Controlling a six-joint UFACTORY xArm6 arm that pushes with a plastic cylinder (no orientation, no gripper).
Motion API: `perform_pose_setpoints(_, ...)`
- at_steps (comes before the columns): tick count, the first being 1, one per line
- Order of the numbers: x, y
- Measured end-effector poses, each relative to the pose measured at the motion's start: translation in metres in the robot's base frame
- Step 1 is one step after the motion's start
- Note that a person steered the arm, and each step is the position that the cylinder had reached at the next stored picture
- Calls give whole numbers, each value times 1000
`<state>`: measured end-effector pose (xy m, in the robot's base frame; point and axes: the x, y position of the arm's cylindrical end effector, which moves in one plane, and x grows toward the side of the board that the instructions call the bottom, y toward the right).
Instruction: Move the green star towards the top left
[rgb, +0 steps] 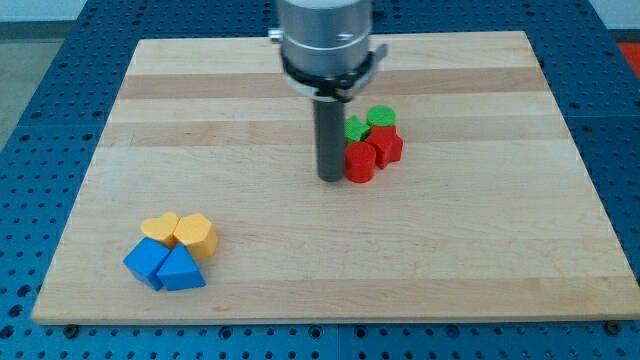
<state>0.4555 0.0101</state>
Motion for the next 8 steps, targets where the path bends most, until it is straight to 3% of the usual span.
perform_pose_setpoints(3, -39, 34)
perform_pose_setpoints(5, -45, -14)
perform_pose_setpoints(8, -100, -26)
